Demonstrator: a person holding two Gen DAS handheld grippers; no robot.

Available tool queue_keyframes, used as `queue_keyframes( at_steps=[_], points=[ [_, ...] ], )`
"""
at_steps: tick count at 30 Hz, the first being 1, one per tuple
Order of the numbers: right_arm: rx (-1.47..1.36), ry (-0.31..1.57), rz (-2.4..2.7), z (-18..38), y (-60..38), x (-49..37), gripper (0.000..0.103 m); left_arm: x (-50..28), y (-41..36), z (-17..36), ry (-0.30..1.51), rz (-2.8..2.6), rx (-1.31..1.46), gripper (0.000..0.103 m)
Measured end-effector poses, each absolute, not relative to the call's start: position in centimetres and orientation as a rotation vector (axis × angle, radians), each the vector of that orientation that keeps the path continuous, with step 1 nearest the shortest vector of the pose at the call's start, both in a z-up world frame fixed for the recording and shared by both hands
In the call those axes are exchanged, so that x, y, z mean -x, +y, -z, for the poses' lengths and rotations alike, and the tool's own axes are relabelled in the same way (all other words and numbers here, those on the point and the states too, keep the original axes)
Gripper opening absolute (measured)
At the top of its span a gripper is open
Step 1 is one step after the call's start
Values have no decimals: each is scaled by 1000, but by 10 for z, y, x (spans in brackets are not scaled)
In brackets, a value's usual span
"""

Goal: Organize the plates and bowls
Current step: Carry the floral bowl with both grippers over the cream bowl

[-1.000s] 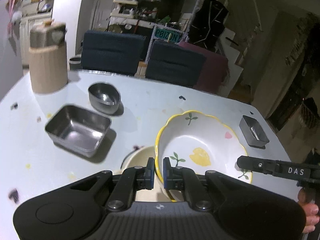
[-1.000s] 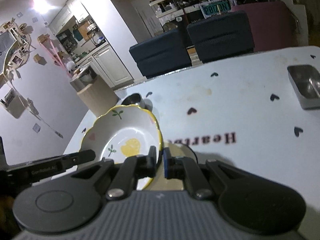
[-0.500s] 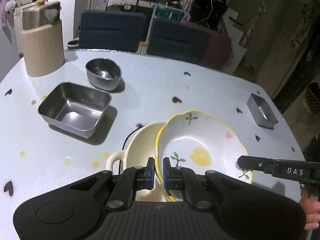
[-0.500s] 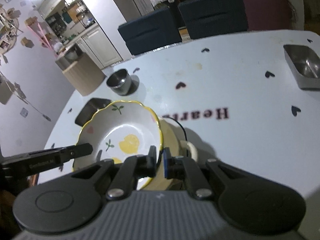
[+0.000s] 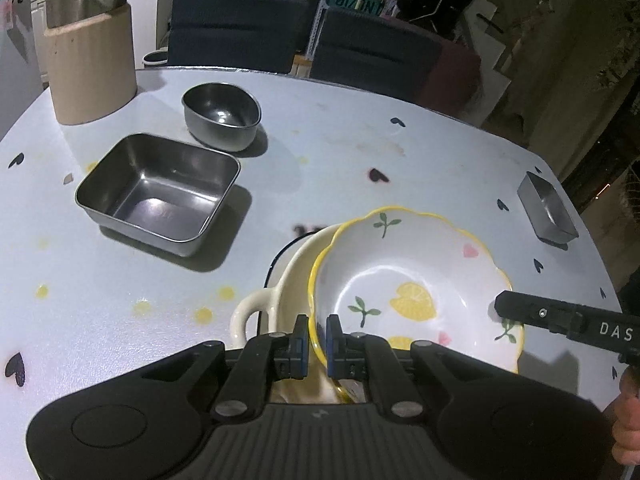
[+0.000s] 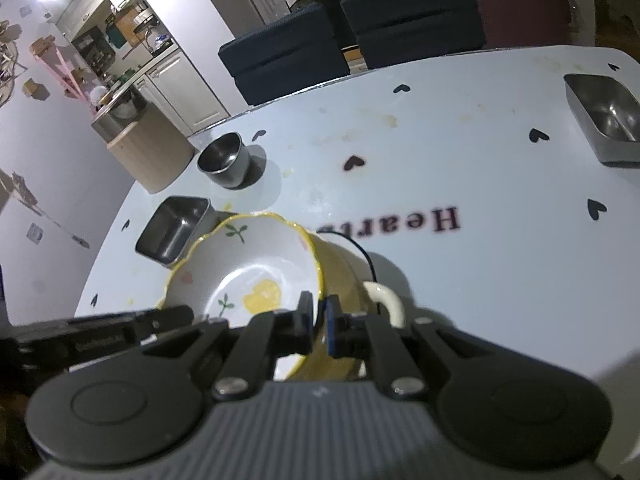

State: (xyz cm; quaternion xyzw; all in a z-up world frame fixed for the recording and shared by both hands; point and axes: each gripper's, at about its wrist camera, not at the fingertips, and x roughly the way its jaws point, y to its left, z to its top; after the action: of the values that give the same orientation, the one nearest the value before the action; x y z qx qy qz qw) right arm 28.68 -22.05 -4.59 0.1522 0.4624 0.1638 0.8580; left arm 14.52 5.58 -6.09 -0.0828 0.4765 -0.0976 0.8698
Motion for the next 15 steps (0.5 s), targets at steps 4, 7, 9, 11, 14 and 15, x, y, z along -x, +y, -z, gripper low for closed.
queue_keyframes(
  at_steps=[4, 7, 9, 11, 14, 15],
  points=[
    [-317, 977, -338, 48, -217, -289, 7, -148, 59, 65, 1012, 195, 174, 8],
    [-314, 986, -336, 49, -217, -289, 5, -149, 60, 69, 1028, 193, 179, 9],
    [-308, 989, -331, 48, -217, -289, 5, -150, 59, 71, 1035, 196, 180, 9],
    [-289, 994, -324, 48, -216, -288, 4, -151, 58, 72, 1039, 196, 179, 9],
    [-275, 1010, -314, 51, -216, -289, 3, -152, 55, 74, 1045, 192, 159, 9],
    [-273, 1016, -313, 52, -216, -289, 3, -152, 54, 75, 1046, 193, 153, 8]
  ],
)
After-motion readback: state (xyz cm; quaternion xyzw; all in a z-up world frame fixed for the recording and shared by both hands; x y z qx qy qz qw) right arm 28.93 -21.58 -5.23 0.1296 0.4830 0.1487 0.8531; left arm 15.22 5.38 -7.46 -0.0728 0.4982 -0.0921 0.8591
